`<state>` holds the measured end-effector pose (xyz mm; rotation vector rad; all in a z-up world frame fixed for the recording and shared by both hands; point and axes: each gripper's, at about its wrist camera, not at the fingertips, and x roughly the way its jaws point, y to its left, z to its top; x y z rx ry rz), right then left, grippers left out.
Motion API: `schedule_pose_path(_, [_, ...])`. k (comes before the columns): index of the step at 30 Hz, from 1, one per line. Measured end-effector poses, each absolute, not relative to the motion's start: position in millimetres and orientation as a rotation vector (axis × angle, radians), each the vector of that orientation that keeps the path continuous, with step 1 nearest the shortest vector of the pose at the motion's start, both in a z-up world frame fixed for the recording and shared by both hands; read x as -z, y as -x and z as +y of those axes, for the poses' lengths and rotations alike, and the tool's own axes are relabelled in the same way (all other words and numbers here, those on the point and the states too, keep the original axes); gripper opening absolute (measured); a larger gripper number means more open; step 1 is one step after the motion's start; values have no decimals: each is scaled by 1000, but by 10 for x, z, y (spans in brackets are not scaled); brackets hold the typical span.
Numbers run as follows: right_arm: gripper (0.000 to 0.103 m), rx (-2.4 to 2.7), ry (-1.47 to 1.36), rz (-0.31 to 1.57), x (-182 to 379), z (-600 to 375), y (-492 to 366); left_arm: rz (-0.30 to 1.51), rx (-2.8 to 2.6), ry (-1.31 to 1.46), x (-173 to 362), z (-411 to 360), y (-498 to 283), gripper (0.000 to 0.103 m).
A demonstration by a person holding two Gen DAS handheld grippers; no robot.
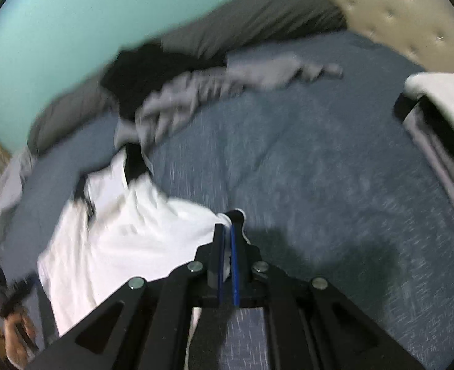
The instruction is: Fold clothes
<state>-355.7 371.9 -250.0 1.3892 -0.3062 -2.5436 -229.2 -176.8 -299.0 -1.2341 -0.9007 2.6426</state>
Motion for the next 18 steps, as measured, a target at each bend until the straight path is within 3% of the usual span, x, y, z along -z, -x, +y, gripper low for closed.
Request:
schedule_pose_path(3, [4,2484,-1487,-231,2746,3580,3534,-902,-2645,1236,2990,-1779,2285,57])
schedule_pose_path(8, [8,2564,-1457,-440,2883,3654,3390,-921,-2662,1228,2975,-1856,2261,57])
schedule_pose_path(13, [25,2673,-1319,-552,2779,3635,3107,-941,-2681,1244,2999,-1925,2238,57])
schedule_pose_path(18, [26,2672,-1173,-642,2690,3473,2752,-919,-2678,1277,3052,-1901,2246,56])
